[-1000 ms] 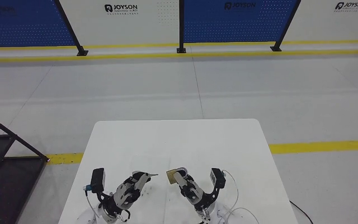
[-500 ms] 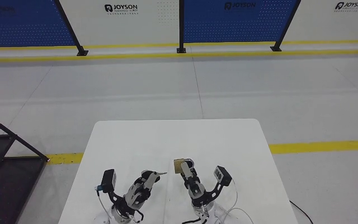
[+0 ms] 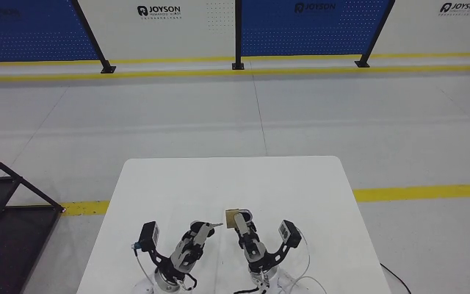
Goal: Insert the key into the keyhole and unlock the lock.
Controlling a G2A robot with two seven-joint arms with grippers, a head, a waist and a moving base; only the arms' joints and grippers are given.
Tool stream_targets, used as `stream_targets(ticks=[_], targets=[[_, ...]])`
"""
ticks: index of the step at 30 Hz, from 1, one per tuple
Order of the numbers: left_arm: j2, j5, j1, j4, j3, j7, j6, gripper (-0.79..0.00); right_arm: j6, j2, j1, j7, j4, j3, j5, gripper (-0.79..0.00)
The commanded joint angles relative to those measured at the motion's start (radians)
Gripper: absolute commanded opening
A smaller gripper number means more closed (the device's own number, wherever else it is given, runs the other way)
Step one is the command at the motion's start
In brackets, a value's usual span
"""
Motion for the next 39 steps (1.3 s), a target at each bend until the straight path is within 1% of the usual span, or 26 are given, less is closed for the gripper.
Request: stream_targets(ticks=[1,9,17,23,39], targets=[[-0.003,-0.008,-0.004,0.004,0.007,0.003,0.002,-0.785,-0.002,-0.005,0.000,0.002,0.006,0.005,-0.004,-0.785],[-0.008,-0.006,-0.009,0.009,0.010,0.005,0.001,-0.785,-0.009,-0.018,0.001,0.009,0.018,0.017,-0.018,-0.785],[-0.013,0.000,-0.006,0.002,0.009,0.013,0.023,-0.785,-0.014,-0.026,0.002,0.014,0.022,0.025,-0.017,-0.785],[-0.016,-0.001,-0.009,0.009,0.008,0.012,0.016,-0.785,-0.021,-0.030,-0.001,0.021,0.023,0.034,-0.014,-0.785],[-0.024,-0.011,-0.017,0.013,0.008,-0.004,0.032,-0.785,-0.031,-0.039,-0.001,0.031,0.034,0.045,-0.030,-0.785]])
